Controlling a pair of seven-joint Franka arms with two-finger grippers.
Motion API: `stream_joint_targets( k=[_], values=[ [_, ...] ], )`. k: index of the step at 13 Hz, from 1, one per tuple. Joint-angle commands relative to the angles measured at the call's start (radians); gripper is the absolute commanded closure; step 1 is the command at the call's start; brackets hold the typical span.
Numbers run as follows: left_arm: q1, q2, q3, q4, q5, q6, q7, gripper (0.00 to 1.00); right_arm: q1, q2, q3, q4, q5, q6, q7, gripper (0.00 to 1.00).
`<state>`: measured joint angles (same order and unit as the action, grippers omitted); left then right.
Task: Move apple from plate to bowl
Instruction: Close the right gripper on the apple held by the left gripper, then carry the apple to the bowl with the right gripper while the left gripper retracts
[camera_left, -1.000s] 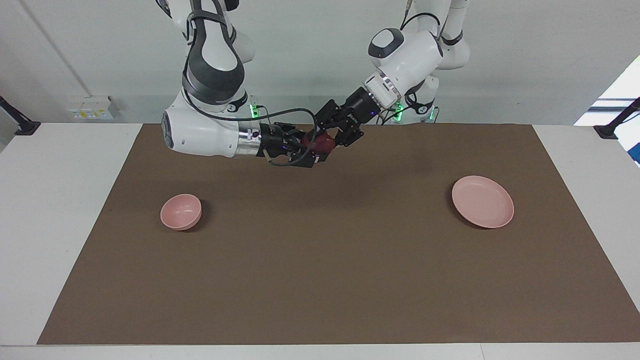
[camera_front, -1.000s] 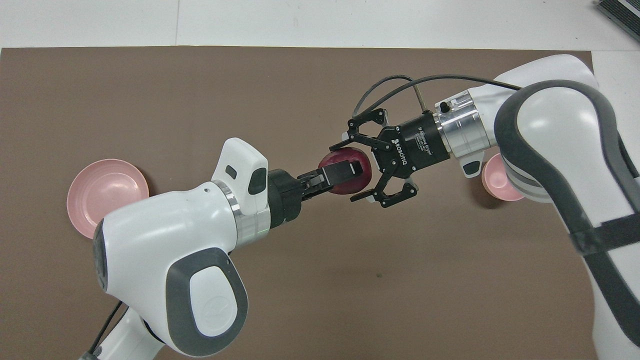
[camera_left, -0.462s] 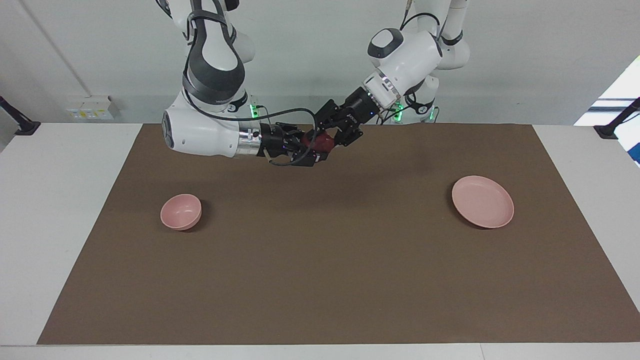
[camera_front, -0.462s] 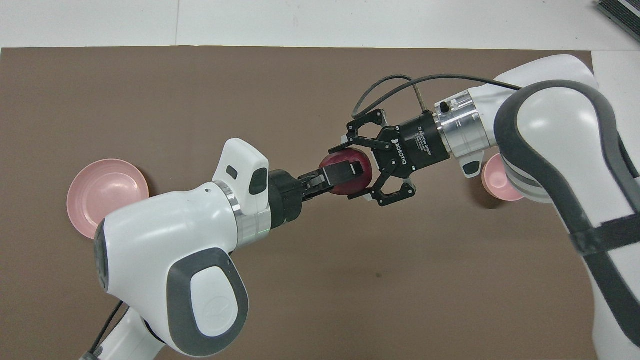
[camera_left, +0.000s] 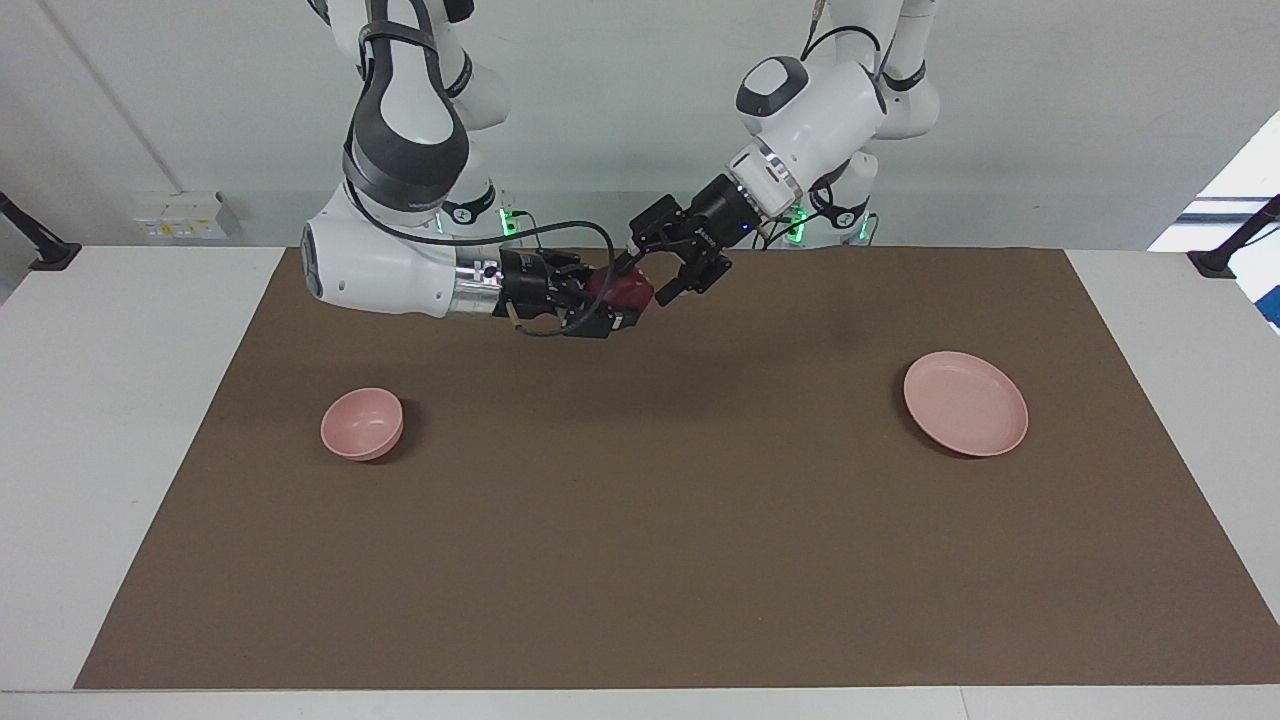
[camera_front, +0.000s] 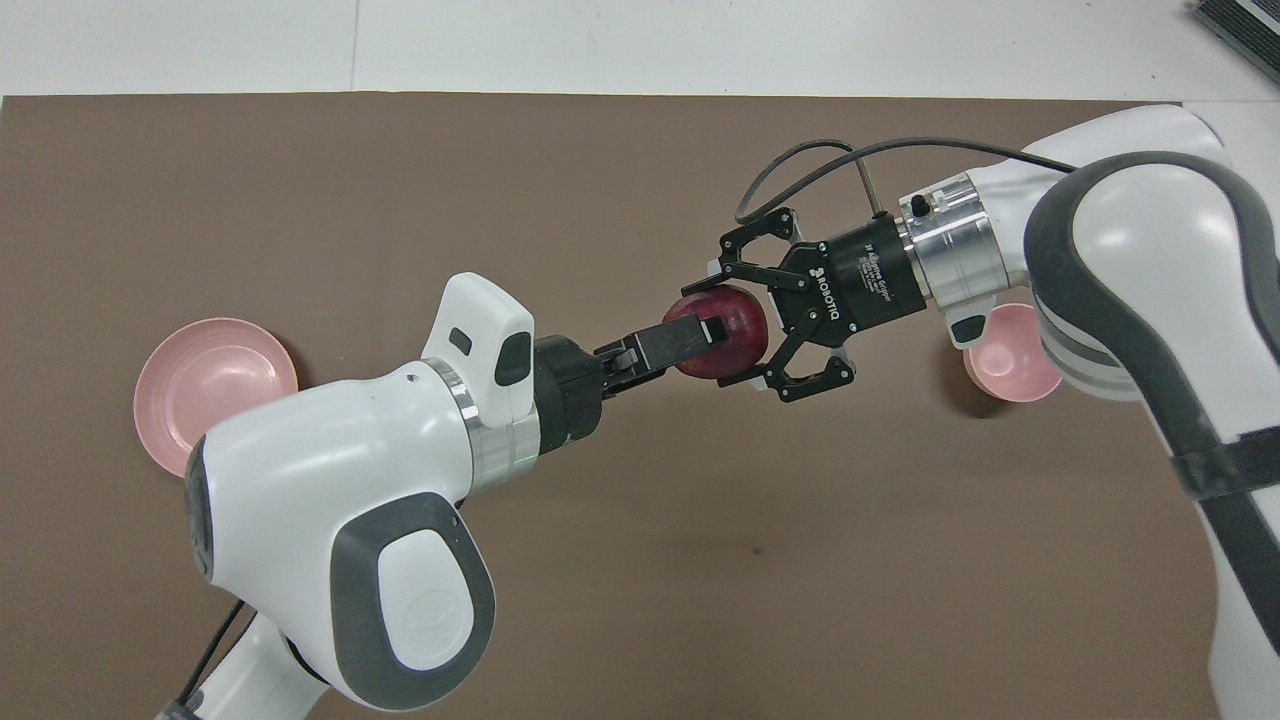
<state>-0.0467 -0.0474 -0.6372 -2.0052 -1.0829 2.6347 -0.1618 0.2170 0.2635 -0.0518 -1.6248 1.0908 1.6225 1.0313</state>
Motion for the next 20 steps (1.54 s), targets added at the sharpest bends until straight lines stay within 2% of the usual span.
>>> stream_joint_targets(
  k=[1,3,6,8,10,13,15,17,20],
  values=[
    [0.005,0.006,0.008,0.006,0.000,-0.002,0.005,0.00,-0.036,-0.026,0.000,-0.017,-0.093,-0.013,-0.087,1.00],
    [0.007,-0.003,0.014,-0.015,0.042,-0.042,0.002,0.00,-0.062,-0.029,-0.002,-0.014,-0.216,-0.016,-0.204,1.00],
    [0.024,-0.017,0.086,-0.038,0.229,-0.250,0.002,0.00,-0.116,-0.027,-0.003,-0.014,-0.354,-0.010,-0.350,1.00],
    [0.024,-0.028,0.166,-0.040,0.396,-0.405,0.001,0.00,-0.130,-0.026,-0.003,-0.014,-0.524,0.010,-0.463,1.00],
    [0.024,-0.034,0.247,-0.040,0.631,-0.556,0.002,0.00,-0.145,-0.026,-0.003,-0.018,-0.673,0.030,-0.584,1.00],
    [0.022,-0.037,0.351,-0.035,0.903,-0.622,0.014,0.00,-0.201,-0.026,-0.003,-0.033,-0.872,0.033,-0.862,1.00],
    [0.021,-0.029,0.399,-0.021,1.039,-0.631,0.016,0.00,-0.235,-0.024,-0.003,-0.101,-0.962,0.145,-1.005,1.00],
    [0.022,-0.028,0.425,0.022,1.094,-0.656,0.030,0.00,-0.238,-0.018,-0.002,-0.145,-1.052,0.244,-1.059,1.00],
    [0.022,-0.020,0.516,0.214,1.092,-0.836,0.119,0.00,-0.240,0.002,-0.003,-0.171,-1.098,0.315,-1.108,1.00]
  ],
)
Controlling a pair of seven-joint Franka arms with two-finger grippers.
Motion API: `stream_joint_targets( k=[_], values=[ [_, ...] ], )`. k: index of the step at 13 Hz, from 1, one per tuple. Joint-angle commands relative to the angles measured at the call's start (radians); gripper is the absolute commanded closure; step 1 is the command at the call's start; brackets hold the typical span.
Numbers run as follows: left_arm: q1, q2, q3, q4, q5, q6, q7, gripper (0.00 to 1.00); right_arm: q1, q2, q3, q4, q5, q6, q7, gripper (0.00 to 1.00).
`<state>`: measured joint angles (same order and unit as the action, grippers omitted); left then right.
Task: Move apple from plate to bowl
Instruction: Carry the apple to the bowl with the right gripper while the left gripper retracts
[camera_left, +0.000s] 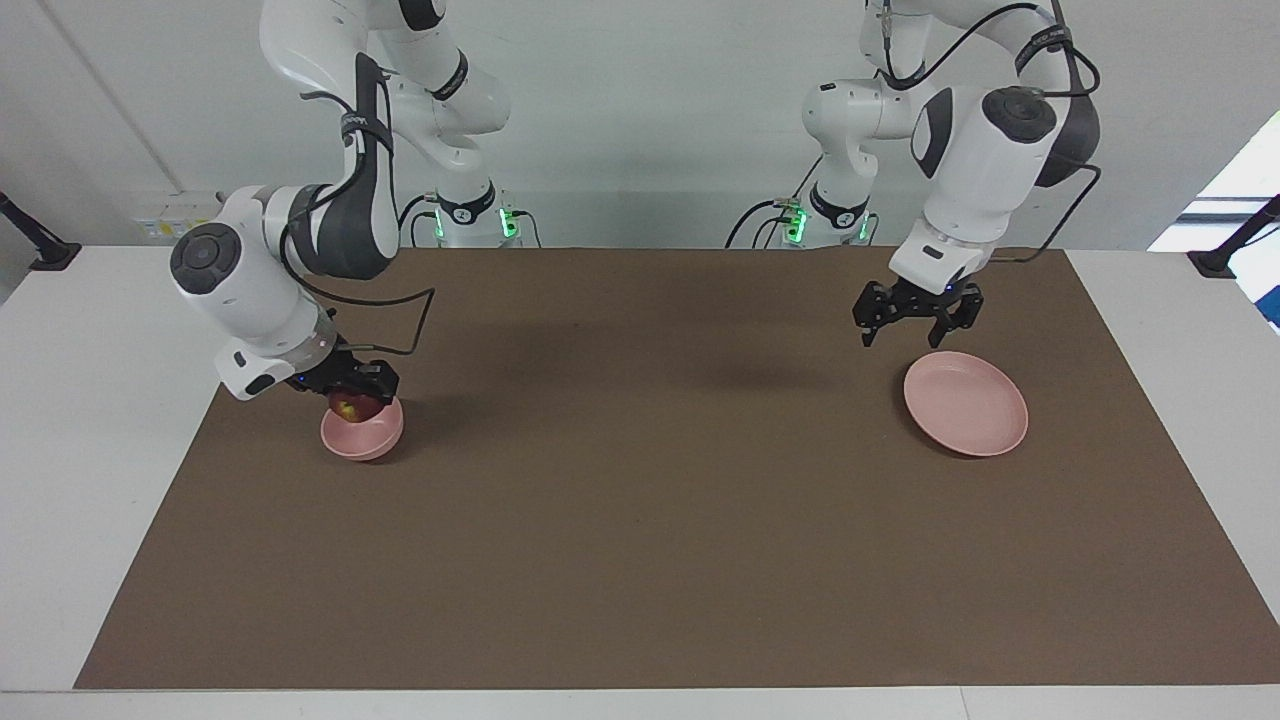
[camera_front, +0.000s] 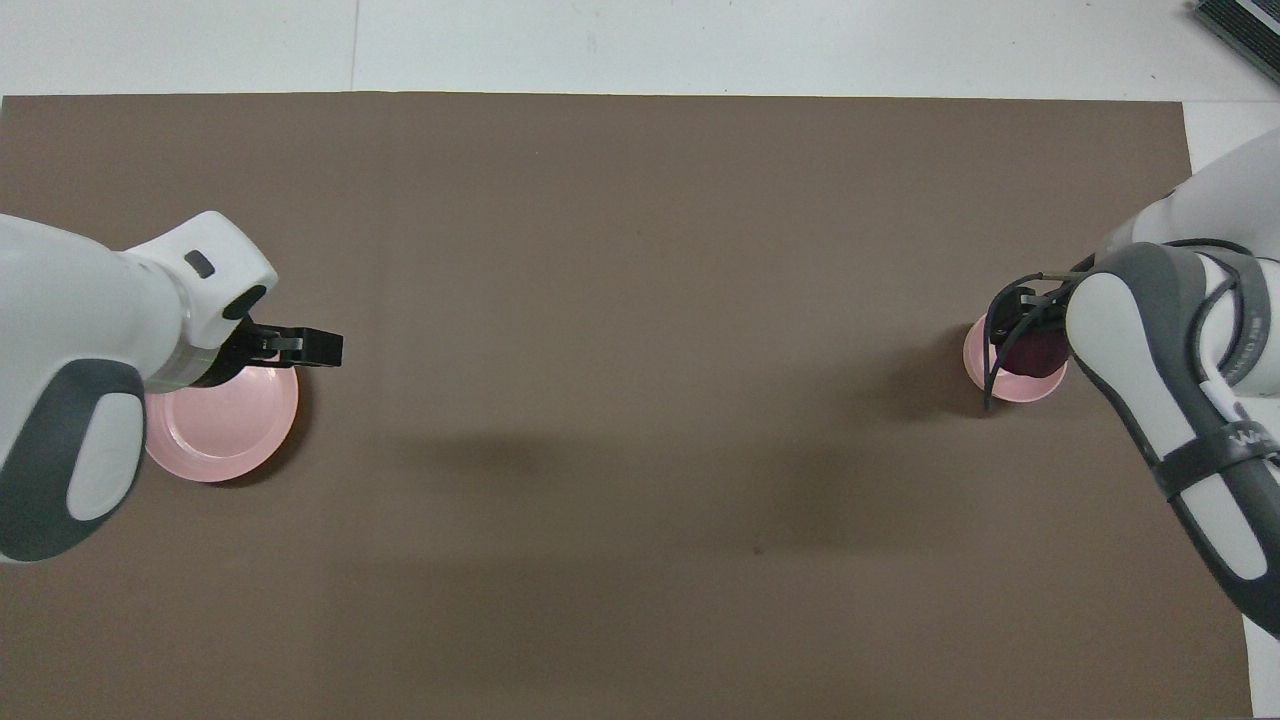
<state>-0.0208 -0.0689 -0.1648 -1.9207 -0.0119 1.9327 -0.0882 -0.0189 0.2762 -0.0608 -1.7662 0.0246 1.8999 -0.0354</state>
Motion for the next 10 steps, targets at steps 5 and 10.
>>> stream_joint_targets(
  k=[5,10],
  values=[
    [-0.004,0.087,0.082,0.507,0.009,-0.536,0.111,0.00,-0.030,-0.011,0.007,-0.088,-0.098,0.068,-0.150,1.00],
    [0.019,0.127,0.079,0.668,-0.002,-0.679,0.122,0.00,-0.032,0.024,0.007,-0.076,-0.098,0.143,-0.141,1.00]
  ],
)
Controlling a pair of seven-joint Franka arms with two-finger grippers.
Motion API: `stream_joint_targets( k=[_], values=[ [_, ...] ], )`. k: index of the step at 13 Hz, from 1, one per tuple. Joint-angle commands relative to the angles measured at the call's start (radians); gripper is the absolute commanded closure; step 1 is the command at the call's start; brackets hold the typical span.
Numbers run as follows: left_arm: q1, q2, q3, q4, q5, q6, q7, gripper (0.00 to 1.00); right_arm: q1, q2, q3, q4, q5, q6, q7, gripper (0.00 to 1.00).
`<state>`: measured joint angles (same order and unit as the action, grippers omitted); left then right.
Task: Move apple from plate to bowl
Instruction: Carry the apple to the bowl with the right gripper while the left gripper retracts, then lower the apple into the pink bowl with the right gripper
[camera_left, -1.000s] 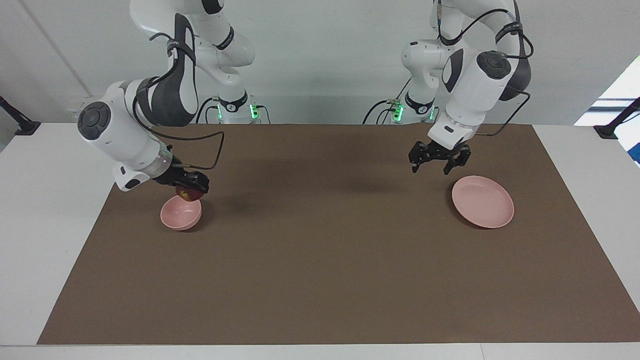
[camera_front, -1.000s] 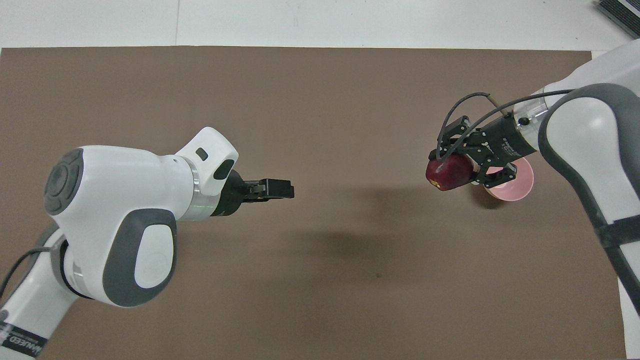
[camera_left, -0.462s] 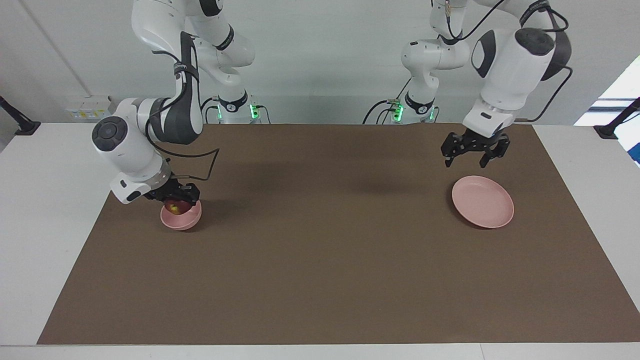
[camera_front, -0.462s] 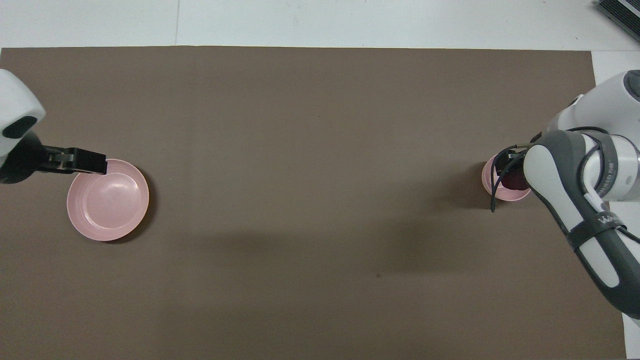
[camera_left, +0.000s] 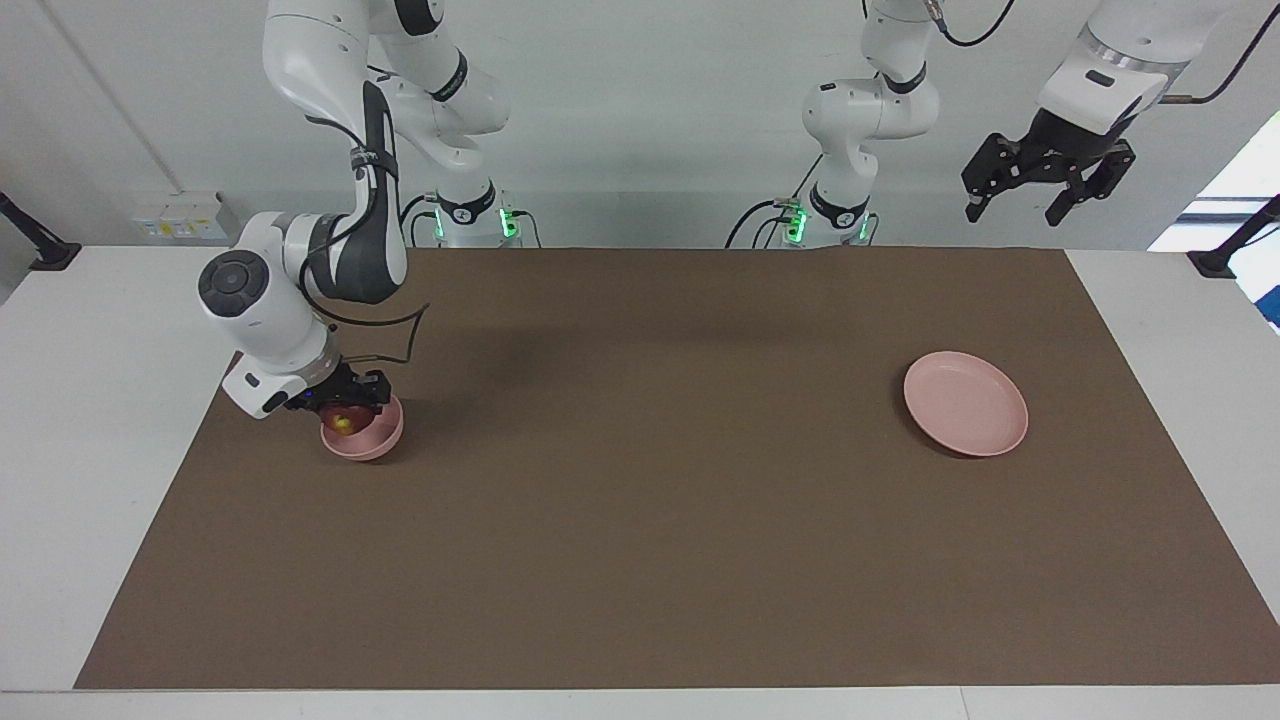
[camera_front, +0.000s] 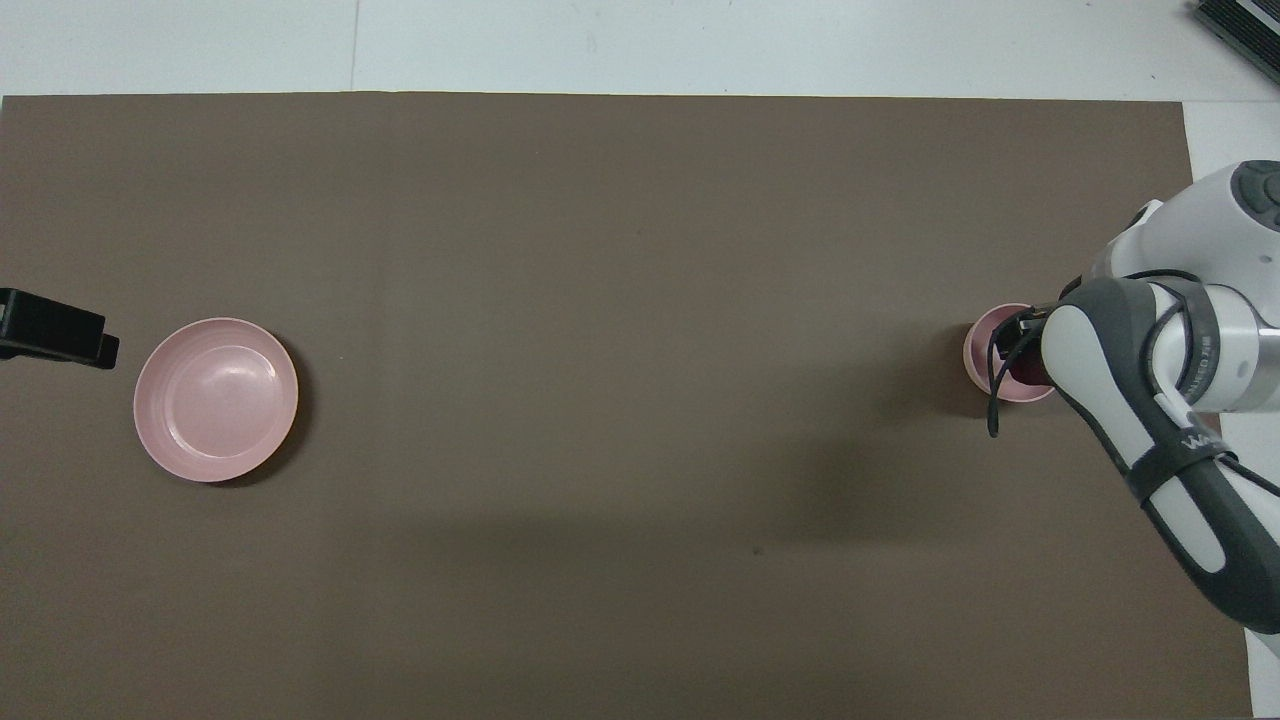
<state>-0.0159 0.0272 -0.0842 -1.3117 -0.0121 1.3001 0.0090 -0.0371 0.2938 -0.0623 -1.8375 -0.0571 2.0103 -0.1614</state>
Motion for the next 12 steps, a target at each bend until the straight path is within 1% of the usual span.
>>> stream_joint_targets(
  k=[1,2,3,5,12],
  values=[
    [0.016,0.027,0.000,0.055,-0.003,-0.047,0.026,0.00,-0.012,0.014,0.010,-0.006,-0.012,0.033,-0.007,1.00],
    [0.017,0.020,0.000,0.052,-0.003,-0.045,0.028,0.00,-0.010,0.015,0.010,-0.006,-0.013,0.033,-0.001,1.00],
    [0.022,-0.008,0.001,0.025,-0.003,-0.041,0.031,0.00,-0.010,0.016,0.010,-0.006,-0.012,0.033,0.000,1.00],
    [0.027,-0.061,0.006,-0.059,-0.018,-0.021,0.031,0.00,-0.010,0.016,0.010,-0.009,-0.010,0.033,-0.001,1.00],
    [0.037,-0.066,0.006,-0.070,-0.025,-0.012,0.019,0.00,-0.006,0.021,0.010,-0.011,0.005,0.035,0.010,1.00]
  ],
)
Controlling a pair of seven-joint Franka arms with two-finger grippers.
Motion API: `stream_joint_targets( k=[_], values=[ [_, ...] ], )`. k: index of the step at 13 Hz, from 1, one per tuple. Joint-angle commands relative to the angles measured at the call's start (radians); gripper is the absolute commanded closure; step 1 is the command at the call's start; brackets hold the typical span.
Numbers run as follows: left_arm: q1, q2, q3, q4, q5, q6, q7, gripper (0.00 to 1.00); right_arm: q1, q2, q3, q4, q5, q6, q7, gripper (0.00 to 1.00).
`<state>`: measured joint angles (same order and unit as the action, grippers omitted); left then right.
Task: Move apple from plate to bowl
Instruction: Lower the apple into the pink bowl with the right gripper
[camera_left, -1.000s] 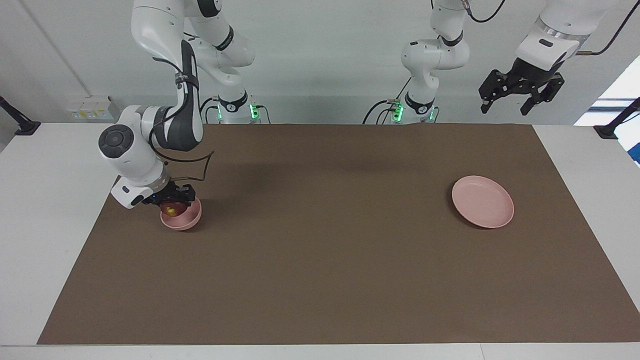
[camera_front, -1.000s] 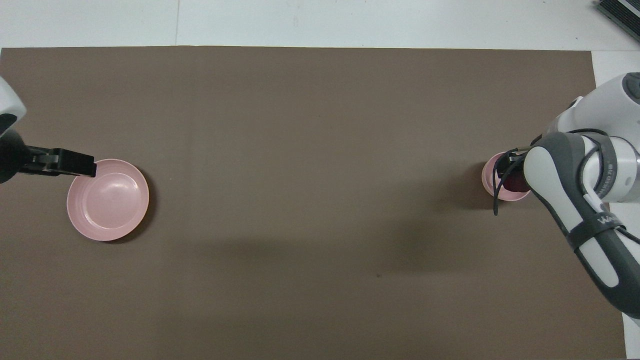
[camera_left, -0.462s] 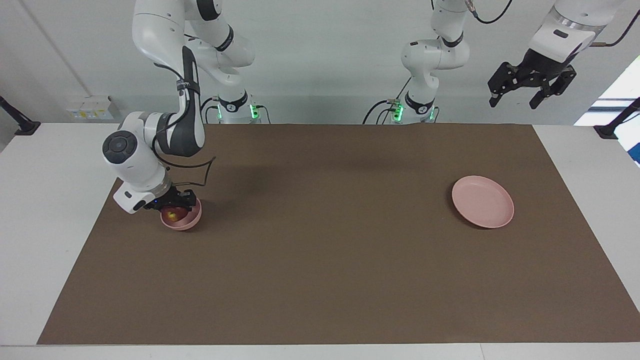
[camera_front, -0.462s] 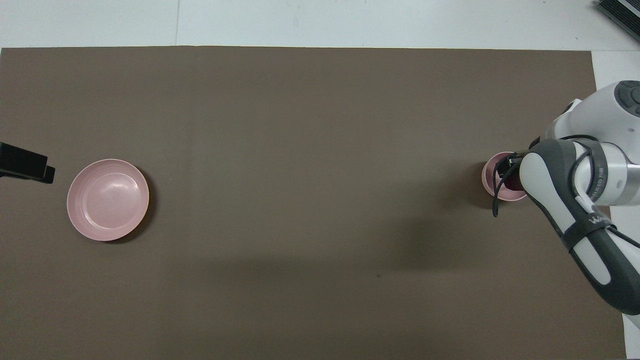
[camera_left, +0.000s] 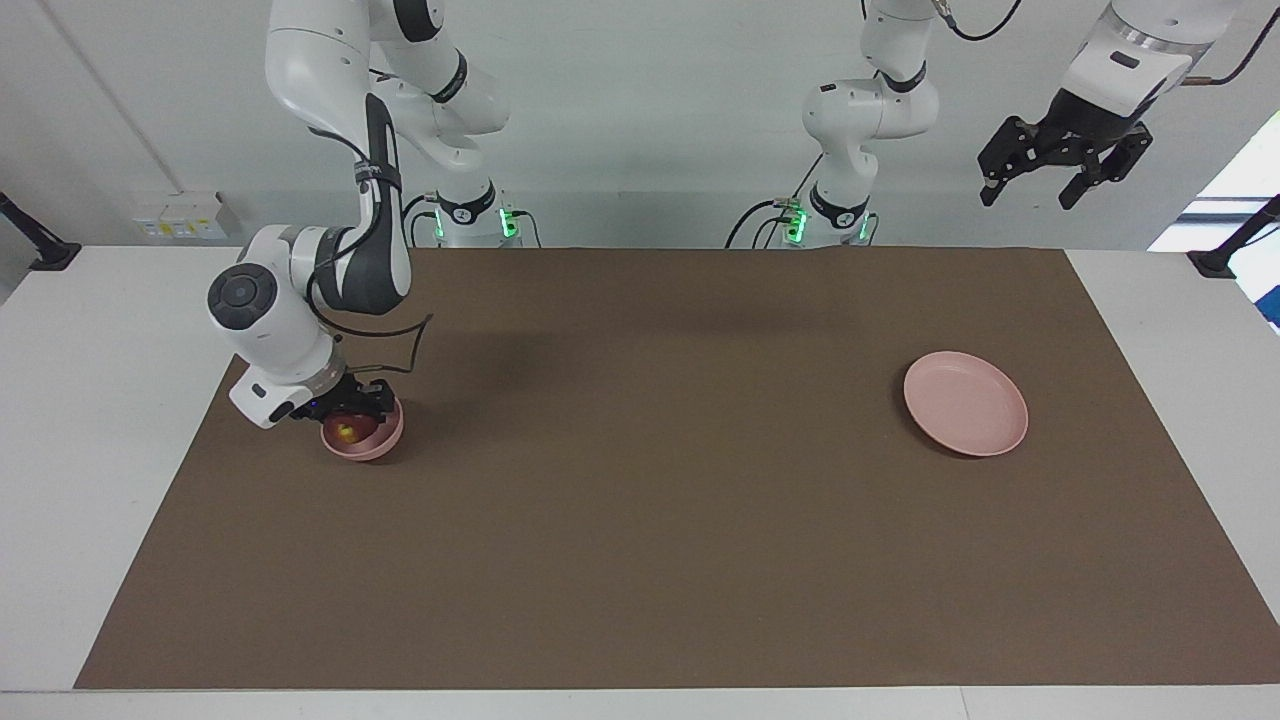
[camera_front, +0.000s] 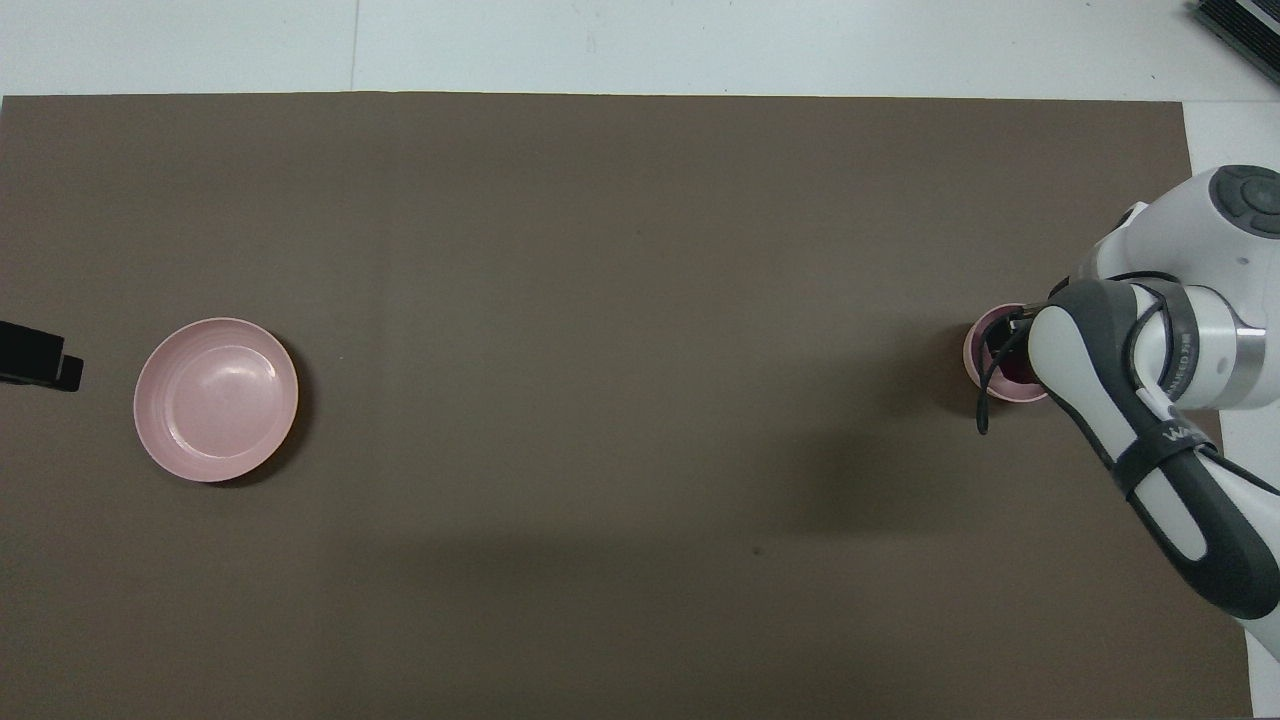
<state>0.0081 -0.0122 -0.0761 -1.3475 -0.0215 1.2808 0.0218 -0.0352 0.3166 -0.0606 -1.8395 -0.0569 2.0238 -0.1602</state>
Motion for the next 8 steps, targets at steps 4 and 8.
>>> stream_joint_targets(
  k=[4,8],
  values=[
    [0.015,-0.040,0.001,-0.048,-0.015,0.009,0.021,0.00,-0.008,0.004,0.010,-0.001,0.005,0.021,0.021,1.00],
    [0.030,-0.040,0.001,-0.053,-0.014,0.025,0.108,0.00,-0.012,0.018,0.010,0.041,0.018,-0.008,0.021,1.00]
  ],
)
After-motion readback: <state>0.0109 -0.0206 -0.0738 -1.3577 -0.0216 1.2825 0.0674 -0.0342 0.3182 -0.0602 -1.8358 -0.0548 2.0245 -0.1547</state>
